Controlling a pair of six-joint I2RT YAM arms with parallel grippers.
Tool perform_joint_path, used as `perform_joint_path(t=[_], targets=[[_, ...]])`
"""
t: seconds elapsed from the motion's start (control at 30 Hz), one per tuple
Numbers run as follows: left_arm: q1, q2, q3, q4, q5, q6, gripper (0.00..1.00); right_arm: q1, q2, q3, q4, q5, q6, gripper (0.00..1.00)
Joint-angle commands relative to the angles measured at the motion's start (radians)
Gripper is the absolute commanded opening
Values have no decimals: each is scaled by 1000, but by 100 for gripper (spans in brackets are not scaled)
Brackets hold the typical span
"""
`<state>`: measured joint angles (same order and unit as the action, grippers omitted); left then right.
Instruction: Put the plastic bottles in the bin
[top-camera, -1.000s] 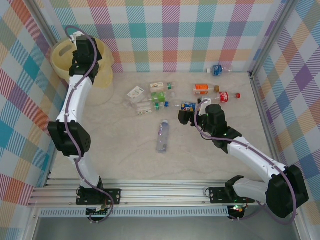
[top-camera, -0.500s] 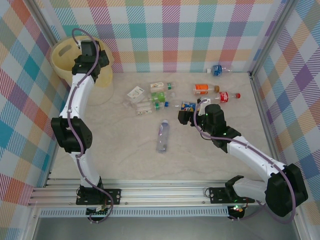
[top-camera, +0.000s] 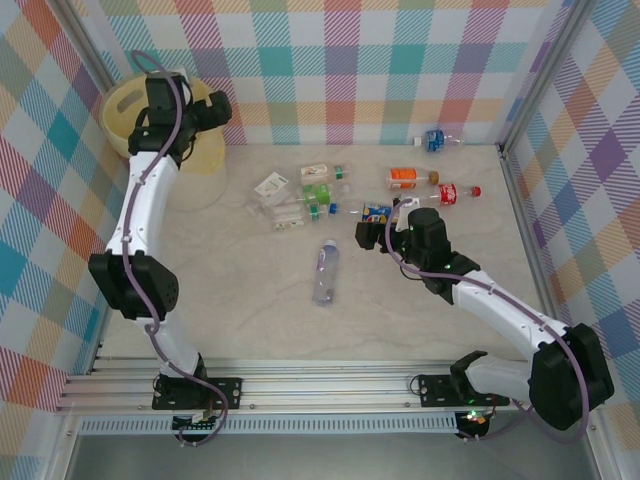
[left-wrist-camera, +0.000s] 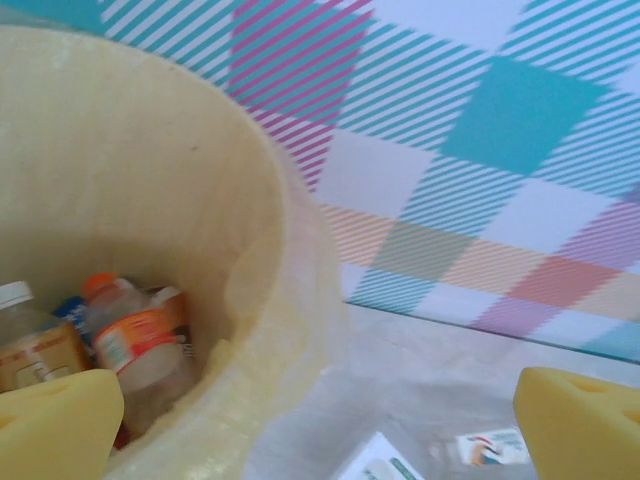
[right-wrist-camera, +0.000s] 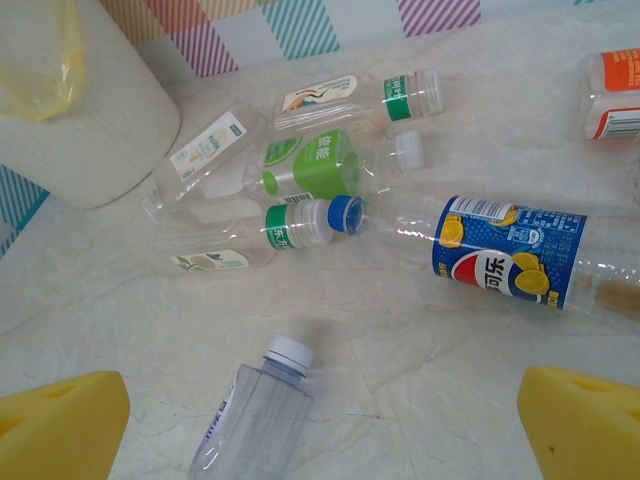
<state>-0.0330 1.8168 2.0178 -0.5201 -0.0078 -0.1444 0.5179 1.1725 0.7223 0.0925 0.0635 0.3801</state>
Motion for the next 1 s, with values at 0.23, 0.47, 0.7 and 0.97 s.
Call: perform_joint_path(t=[0.23, 0.47, 0.7, 0.97], targets=[[-59, -117, -53, 65, 246, -35, 100, 5, 11, 25, 18, 16, -13, 100], [-116, -134, -101, 104, 352, -92, 100, 4, 16, 26, -3, 57, -9, 100], [-194, -178, -218, 168, 419, -148, 100, -17, 30, 52, -67, 58, -29, 100], [-253, -229, -330, 131, 449, -137, 100, -130, 180, 228, -324, -58, -133, 100]])
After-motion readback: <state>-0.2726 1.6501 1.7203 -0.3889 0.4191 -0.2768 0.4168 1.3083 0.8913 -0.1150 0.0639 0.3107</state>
